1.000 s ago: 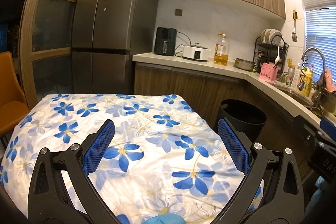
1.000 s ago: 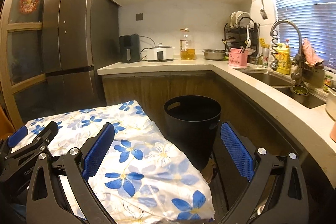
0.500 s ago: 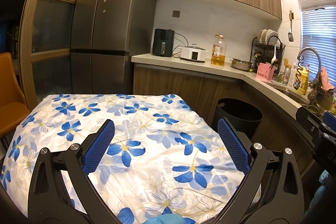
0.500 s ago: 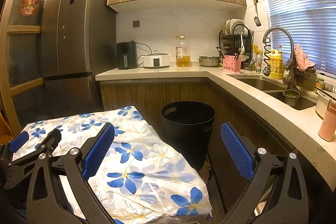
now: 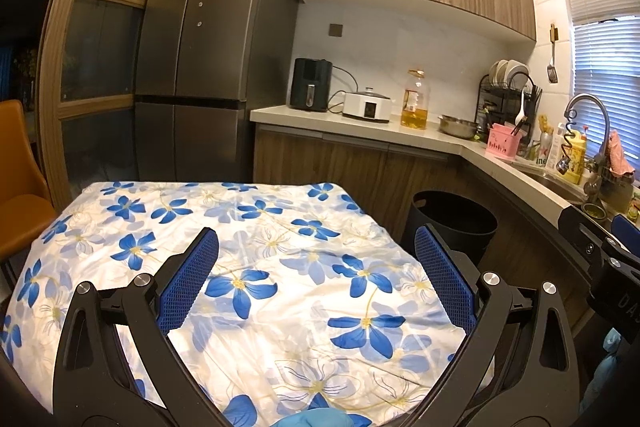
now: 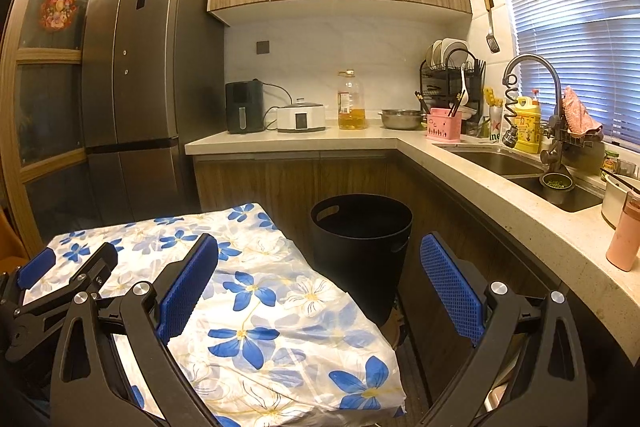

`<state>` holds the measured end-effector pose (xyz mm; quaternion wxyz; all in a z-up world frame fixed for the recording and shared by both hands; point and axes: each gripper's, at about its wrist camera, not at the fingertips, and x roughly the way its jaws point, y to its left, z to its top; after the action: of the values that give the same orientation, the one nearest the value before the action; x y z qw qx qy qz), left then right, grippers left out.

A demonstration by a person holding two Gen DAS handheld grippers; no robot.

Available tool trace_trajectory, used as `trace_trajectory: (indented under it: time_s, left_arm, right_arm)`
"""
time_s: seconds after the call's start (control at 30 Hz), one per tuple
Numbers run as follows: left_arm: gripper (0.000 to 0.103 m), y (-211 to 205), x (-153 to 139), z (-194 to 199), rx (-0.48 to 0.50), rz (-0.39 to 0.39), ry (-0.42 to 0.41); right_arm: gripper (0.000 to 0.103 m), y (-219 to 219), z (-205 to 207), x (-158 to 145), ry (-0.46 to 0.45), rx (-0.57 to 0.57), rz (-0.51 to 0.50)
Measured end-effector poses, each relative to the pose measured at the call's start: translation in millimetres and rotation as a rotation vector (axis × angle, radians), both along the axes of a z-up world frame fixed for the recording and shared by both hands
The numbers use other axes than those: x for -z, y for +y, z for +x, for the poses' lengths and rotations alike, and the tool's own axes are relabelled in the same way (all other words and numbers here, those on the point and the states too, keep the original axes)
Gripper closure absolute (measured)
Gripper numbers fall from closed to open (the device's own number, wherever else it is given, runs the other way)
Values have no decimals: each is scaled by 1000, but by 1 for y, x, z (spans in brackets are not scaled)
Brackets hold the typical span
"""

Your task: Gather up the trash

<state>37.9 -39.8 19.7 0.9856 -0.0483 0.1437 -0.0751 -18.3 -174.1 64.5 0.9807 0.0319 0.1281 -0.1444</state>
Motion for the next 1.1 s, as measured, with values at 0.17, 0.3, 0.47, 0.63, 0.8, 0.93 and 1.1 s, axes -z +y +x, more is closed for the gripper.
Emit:
trace_trajectory:
  time_s: [0.17,0.3,0.47,0.63,0.8,0.93,1.1]
  left_arm:
    - [6,1,-2,-1,-1,3,-3]
    - [6,2,-4,-2,-1,2,-5]
    - [6,3,-6,-2,-3,4,-5]
    - [6,3,-8,-2,-3,5,-11]
    - [6,3,-9,-2,-1,7,-14]
    - [6,2,-11,-2,1,13,-18]
    - [6,1,-11,-2,0,12,-17]
  right_arm:
    - [6,-1,0,0,1,1,2]
    - [6,0,-1,-2,-2,-1,1]
    - [6,2,-2,-2,-3,0,1]
    - [6,2,-1,-3,-5,-1,1]
    - [6,2,-1,-3,-6,0,2]
    - [6,3,-1,-4,-9,1,1]
    - [6,2,-1,-4,-8,0,2]
